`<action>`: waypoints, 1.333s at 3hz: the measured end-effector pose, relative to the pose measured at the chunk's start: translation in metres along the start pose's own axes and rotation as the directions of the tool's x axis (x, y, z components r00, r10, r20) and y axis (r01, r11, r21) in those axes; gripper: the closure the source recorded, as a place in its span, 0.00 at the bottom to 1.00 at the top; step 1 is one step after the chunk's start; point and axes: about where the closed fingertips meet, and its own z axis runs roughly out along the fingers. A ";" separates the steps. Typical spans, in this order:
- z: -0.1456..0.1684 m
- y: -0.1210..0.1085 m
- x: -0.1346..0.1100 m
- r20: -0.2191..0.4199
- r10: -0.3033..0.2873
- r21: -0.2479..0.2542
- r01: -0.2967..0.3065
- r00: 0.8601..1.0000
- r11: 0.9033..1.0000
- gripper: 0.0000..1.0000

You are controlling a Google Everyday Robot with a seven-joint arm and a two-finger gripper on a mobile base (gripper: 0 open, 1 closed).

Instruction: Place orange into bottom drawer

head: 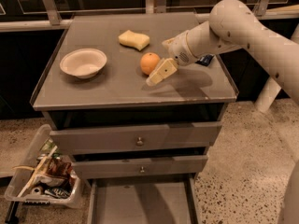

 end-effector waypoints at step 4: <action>0.000 0.000 0.000 0.000 0.001 0.000 -0.001 1.000 1.000 0.88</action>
Offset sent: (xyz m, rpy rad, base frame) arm 0.0001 0.0000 -0.0003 0.0001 0.0008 -0.0003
